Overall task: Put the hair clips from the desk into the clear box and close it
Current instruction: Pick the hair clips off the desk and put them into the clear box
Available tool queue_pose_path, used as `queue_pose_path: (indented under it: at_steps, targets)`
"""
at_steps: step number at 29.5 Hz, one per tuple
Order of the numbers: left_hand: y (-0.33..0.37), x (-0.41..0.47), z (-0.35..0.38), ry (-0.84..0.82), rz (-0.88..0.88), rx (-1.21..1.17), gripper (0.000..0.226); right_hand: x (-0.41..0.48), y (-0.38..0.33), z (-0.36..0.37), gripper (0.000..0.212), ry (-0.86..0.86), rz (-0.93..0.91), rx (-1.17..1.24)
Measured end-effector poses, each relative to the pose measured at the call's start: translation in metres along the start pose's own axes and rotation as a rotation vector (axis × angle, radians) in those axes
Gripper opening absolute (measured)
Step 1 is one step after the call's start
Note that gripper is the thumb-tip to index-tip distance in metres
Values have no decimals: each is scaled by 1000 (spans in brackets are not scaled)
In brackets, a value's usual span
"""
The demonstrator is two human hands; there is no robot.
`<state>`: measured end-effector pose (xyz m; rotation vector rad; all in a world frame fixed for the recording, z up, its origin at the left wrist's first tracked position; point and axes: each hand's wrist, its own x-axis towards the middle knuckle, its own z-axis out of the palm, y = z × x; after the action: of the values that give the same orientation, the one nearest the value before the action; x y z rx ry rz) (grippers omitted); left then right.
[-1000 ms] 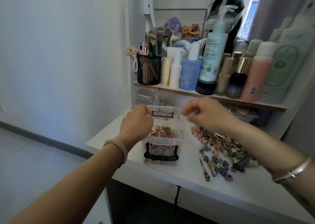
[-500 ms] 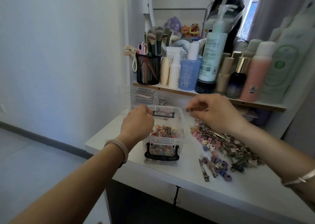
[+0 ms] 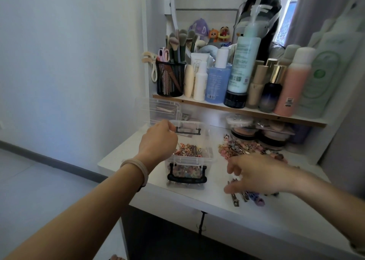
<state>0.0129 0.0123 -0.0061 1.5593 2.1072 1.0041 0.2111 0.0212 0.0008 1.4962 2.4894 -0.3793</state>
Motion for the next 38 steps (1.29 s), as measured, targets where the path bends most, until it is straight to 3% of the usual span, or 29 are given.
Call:
queue_pose_path:
  at_steps: [18, 25, 31, 38]
  targets:
    - [0, 2, 2, 3, 9, 14, 36, 30, -7, 19, 17, 192, 49, 9]
    - [0, 1, 1, 4, 6, 12, 36, 38, -4, 13, 30, 232, 43, 98]
    - [0, 0, 0, 1, 3, 9, 36, 41, -4, 16, 26, 259, 59, 154]
    - [1, 0, -1, -4, 3, -11, 36, 41, -6, 19, 33, 318, 42, 103]
